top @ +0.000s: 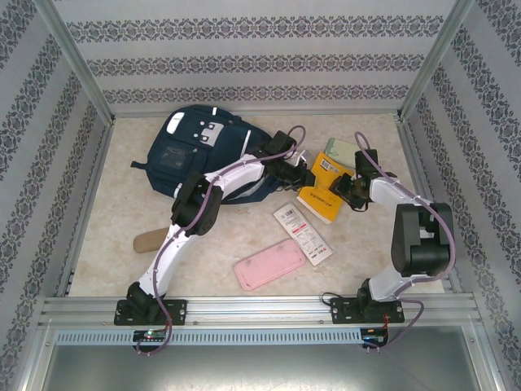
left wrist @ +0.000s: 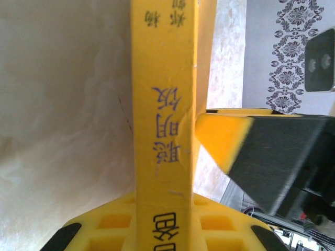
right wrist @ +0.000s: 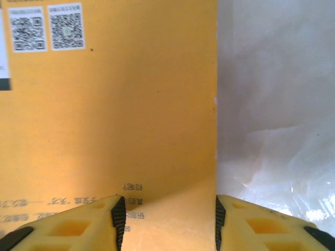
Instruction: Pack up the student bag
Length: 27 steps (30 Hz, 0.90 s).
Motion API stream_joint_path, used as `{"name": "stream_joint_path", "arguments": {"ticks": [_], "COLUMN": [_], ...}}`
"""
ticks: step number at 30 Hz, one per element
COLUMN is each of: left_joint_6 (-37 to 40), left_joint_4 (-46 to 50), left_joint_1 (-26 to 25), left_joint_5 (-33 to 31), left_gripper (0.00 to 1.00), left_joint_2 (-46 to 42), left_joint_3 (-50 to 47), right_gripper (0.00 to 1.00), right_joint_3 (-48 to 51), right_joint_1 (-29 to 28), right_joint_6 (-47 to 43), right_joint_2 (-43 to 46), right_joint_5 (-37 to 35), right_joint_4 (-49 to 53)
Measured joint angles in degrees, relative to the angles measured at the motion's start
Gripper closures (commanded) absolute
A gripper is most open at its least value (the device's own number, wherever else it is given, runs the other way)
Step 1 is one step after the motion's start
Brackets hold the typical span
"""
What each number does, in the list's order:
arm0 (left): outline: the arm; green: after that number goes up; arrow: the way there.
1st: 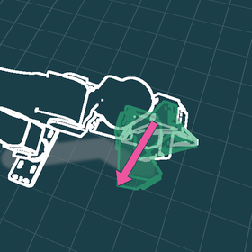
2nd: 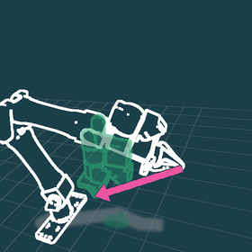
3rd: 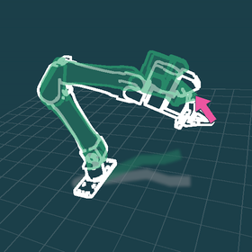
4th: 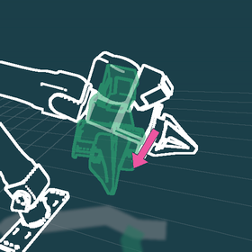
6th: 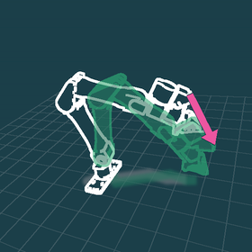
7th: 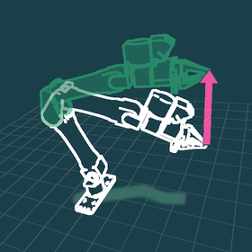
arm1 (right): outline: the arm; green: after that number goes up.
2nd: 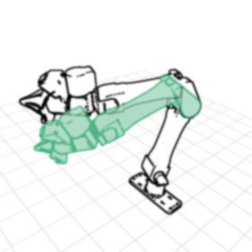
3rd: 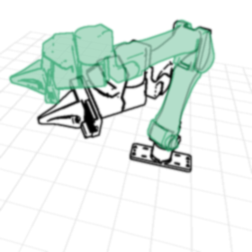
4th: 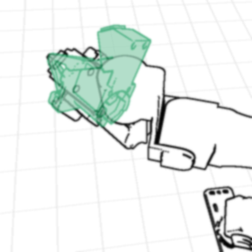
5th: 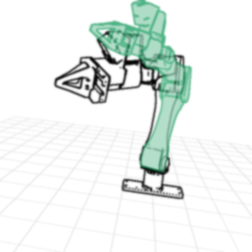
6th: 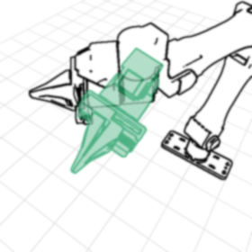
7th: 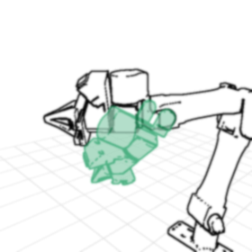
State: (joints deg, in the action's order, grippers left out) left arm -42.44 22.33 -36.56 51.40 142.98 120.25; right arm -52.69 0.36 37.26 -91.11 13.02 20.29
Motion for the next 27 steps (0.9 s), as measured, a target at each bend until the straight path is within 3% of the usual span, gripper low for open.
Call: {"name": "stream_joint_path", "arguments": {"ticks": [8, 14, 18, 23, 27], "left_joint_6": [-3.4, -12.8, -20.0, -27.8, -33.0], "left_joint_4": [-3.5, -17.7, -27.7, -36.2, -41.4], "left_joint_1": [1.9, 7.1, 10.0, 10.3, 10.0], "left_joint_5": [1.3, 4.6, 5.9, 7.0, 8.2], "left_gripper": [1.00, 1.00, 1.00, 1.00, 1.00], "left_joint_2": [-7.3, -15.1, -16.4, -16.4, -16.4], "left_joint_3": [-3.8, -9.9, -11.8, -14.8, -15.8], "right_gripper": [0.24, 0.21, 0.20, 0.18, 0.22], "right_joint_3": [0.2, 0.5, 1.9, 2.6, 2.6], "right_joint_1": [4.1, 5.1, 5.1, 5.1, 5.1], "right_joint_6": [1.9, 8.0, 16.1, 25.3, 30.5], "right_joint_2": [10.4, 11.7, 10.3, 7.7, 5.5], "right_joint_5": [9.0, 18.8, 26.1, 31.9, 34.9], "right_joint_4": [-1.9, -9.4, -20.7, -33.1, -40.6]}}
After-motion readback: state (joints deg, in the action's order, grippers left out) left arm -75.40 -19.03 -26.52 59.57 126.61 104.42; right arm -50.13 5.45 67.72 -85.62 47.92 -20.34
